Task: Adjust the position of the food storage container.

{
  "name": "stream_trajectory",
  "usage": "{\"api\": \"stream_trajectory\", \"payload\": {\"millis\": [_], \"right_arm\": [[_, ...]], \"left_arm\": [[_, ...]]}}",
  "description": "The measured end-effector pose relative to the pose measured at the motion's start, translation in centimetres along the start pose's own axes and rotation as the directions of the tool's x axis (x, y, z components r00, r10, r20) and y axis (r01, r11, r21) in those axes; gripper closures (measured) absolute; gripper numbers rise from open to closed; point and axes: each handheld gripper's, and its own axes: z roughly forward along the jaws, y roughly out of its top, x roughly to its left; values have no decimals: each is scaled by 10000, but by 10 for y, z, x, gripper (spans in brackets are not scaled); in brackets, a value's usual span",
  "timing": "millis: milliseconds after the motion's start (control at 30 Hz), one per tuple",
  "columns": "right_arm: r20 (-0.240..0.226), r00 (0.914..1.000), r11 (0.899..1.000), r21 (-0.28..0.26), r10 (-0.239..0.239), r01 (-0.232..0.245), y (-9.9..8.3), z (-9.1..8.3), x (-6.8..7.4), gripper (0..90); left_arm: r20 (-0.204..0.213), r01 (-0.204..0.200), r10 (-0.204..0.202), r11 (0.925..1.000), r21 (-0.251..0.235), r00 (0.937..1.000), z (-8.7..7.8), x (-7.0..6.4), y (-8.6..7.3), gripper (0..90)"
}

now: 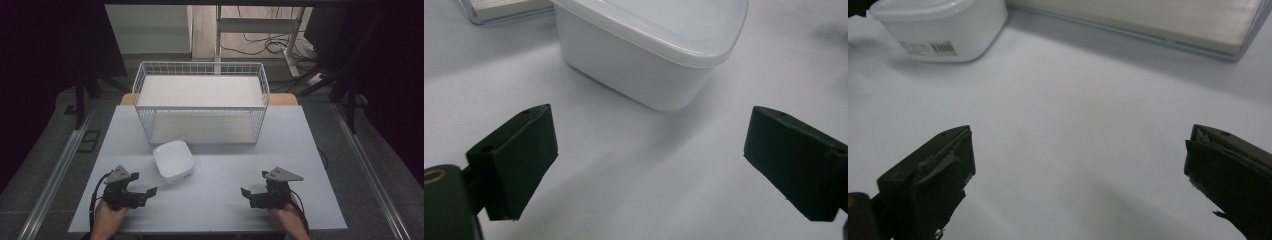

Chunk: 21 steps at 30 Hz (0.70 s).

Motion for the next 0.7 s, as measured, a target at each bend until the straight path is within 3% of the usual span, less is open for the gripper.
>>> {"api": "stream_trajectory", "payload": {"millis": [100, 133, 233, 367, 500, 700], "right_arm": [[18, 9998, 9998, -27, -183, 183, 1, 1, 1, 0], [187, 9992, 9993, 132, -349, 346, 0, 1, 1, 0], [359, 9982, 9985, 289, -478, 468, -1, 2, 0, 0], [310, 9987, 9984, 417, -405, 392, -1, 2, 0, 0], [119, 9997, 9990, 373, -233, 228, 1, 2, 1, 0], [107, 9999, 9994, 349, -52, 48, 2, 1, 0, 0]], "left_arm": [[-240, -225, 230, 9995, 243, 9994, 3, 0, -1, 64], [-301, -295, 315, 9976, 630, 9990, 6, -1, 0, 53], [-275, -325, 347, 9966, 753, 9990, 7, -3, 1, 46], [-252, -390, 412, 9957, 837, 9988, 8, -5, 4, 35], [79, -68, 64, 9982, 594, 9999, 6, -3, 6, 51], [-289, -140, 157, 9981, 599, 9995, 2, -2, 10, 128]]}}
